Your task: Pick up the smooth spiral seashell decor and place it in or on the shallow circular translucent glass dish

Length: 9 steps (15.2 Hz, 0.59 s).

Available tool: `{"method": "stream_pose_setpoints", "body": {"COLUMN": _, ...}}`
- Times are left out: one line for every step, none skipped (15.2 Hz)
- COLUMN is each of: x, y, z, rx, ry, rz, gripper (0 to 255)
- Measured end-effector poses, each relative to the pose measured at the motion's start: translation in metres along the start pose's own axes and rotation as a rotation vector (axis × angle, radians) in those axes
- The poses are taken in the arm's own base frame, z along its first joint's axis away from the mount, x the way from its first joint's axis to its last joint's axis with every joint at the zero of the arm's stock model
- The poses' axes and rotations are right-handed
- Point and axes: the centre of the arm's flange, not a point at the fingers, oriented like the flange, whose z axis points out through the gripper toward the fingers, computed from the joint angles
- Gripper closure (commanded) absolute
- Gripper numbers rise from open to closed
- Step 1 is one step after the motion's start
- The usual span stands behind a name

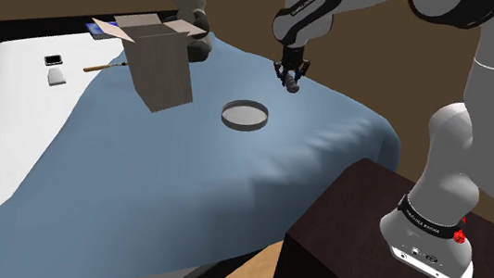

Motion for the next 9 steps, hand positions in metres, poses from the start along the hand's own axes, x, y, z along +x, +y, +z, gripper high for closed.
{"method": "stream_pose_setpoints", "body": {"x": -0.004, "y": -0.009, "z": -0.002, "rx": 0.000, "ry": 0.000, "rz": 0.000, "gripper": 255}}
{"method": "stream_pose_setpoints", "body": {"x": -0.010, "y": -0.023, "z": -0.004, "rx": 0.000, "ry": 0.001, "rz": 0.001, "gripper": 255}}
{"method": "stream_pose_setpoints", "body": {"x": -0.015, "y": -0.037, "z": -0.008, "rx": 0.000, "ry": 0.000, "rz": 0.000, "gripper": 255}}
{"method": "stream_pose_setpoints", "body": {"x": -0.022, "y": -0.049, "z": -0.009, "rx": 0.000, "ry": 0.000, "rz": 0.000, "gripper": 255}}
{"method": "stream_pose_setpoints", "body": {"x": -0.027, "y": -0.060, "z": -0.013, "rx": 0.000, "ry": 0.001, "rz": 0.001, "gripper": 255}}
{"method": "stream_pose_setpoints", "body": {"x": -0.032, "y": -0.073, "z": -0.015, "rx": 0.000, "ry": 0.001, "rz": 0.001, "gripper": 255}}
{"method": "stream_pose_setpoints", "body": {"x": -0.036, "y": -0.086, "z": -0.016, "rx": 0.000, "ry": 0.001, "rz": 0.001, "gripper": 255}}
{"method": "stream_pose_setpoints", "body": {"x": -0.040, "y": -0.099, "z": -0.017, "rx": -0.001, "ry": 0.000, "rz": 0.001, "gripper": 255}}
{"method": "stream_pose_setpoints", "body": {"x": -0.045, "y": -0.109, "z": -0.019, "rx": -0.001, "ry": 0.001, "rz": 0.000, "gripper": 255}}
